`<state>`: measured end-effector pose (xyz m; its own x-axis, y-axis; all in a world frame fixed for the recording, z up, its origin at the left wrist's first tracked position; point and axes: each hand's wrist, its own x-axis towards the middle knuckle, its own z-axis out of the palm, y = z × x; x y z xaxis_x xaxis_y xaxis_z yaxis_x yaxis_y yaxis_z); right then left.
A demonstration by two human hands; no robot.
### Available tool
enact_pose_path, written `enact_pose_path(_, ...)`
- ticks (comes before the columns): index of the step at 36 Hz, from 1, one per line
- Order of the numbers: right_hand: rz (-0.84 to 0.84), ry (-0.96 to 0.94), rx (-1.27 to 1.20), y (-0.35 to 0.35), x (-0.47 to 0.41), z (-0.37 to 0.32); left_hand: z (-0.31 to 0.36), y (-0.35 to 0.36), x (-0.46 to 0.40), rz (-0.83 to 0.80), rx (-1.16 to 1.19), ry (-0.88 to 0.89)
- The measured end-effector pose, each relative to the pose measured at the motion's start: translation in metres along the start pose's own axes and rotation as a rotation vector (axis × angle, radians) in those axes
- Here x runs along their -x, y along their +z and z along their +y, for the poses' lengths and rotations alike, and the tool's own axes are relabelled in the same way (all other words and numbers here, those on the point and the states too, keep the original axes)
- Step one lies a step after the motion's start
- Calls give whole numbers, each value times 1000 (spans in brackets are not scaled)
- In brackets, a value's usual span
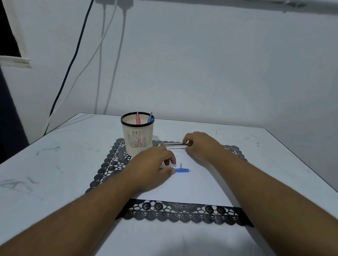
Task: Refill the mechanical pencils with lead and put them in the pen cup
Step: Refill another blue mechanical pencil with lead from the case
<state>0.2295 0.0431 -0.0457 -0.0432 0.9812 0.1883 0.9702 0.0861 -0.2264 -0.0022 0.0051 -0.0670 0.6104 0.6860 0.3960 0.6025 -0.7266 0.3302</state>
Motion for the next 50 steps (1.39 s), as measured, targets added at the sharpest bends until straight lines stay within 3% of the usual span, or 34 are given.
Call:
enact_pose_path(16, -27, -59, 52, 4, -12, 7, 3, -6, 0, -16, 159, -101)
enact_pose_path(26, -77, 61, -186, 0, -10, 11, 3, -6, 0, -19, 151, -87)
enact_pose_path(47, -22, 21, -137, -3, -4, 8, 6, -11, 1, -16, 147, -63)
enact_pose_path(50, 48, 42, -234, -2, 2, 10, 6, -10, 1, -12, 156, -65)
